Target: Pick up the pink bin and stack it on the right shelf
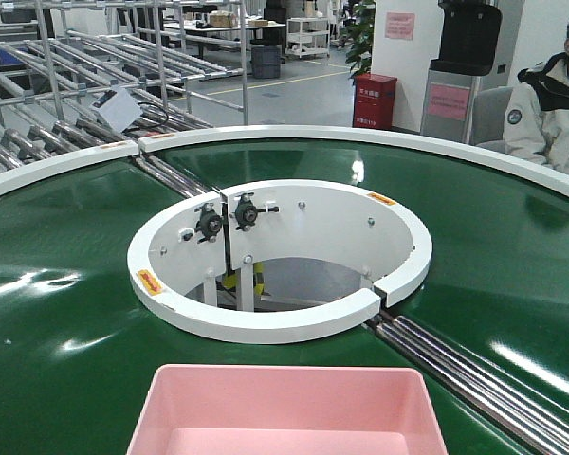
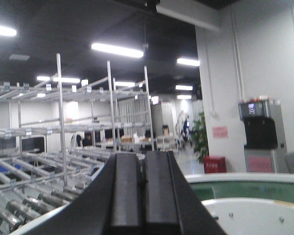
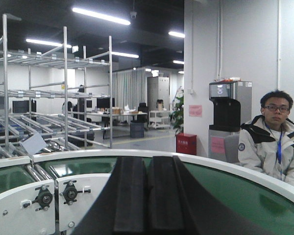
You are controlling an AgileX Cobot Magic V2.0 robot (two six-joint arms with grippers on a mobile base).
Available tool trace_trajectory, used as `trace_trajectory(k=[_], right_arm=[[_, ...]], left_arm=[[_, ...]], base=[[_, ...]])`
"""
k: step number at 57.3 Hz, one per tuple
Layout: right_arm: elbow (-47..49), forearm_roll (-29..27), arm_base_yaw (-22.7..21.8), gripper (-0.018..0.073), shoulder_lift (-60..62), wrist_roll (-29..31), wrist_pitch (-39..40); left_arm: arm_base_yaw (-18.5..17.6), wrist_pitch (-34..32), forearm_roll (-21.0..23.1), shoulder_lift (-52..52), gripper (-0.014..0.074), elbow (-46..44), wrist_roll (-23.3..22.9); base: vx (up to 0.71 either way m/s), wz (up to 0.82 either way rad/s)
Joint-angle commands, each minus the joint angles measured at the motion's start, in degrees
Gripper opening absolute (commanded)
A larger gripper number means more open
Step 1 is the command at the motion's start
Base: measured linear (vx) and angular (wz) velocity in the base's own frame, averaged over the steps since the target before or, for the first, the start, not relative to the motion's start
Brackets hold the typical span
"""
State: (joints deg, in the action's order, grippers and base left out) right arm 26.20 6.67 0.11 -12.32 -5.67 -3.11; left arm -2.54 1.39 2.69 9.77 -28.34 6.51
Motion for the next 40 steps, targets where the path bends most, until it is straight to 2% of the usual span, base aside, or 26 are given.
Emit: trace_trajectory(k=[1, 12, 19, 29, 34, 40], right_arm=[[6.15, 0.72, -0.16, -0.0010, -5.48, 0.62, 0.39], [7.30, 0.77, -0.16, 0.0009, -14.74, 0.62, -1.02], [7.30, 0.77, -0.16, 0.0065, -20.19, 0.57, -0.88], [7.30, 0.77, -0.16, 0.0253, -26.04, 0.57, -1.01], [7.30, 0.77, -0.16, 0.0370, -28.55, 0.57, -1.01], [7.30, 0.32, -0.16, 0.0483, -31.86, 0.31, -0.70]], left_arm=[[-0.12, -0.28, 0.07, 6.97, 0.0002, -4.57, 0.62], [-0.12, 1.31, 0.12, 18.39, 0.0050, -4.50, 0.62], [-0.12, 1.16, 0.12, 25.30, 0.0155, -4.50, 0.62], [-0.12, 1.21, 0.18, 31.33, 0.0372, -4.50, 0.52], [-0.12, 1.27, 0.31, 32.51, 0.0428, -4.50, 0.43], [-0.12, 2.04, 2.14, 33.86, 0.0443, -4.50, -1.18]], base=[[0.00, 0.00], [0.00, 0.00], [0.00, 0.00], [0.00, 0.00], [0.00, 0.00], [0.00, 0.00]])
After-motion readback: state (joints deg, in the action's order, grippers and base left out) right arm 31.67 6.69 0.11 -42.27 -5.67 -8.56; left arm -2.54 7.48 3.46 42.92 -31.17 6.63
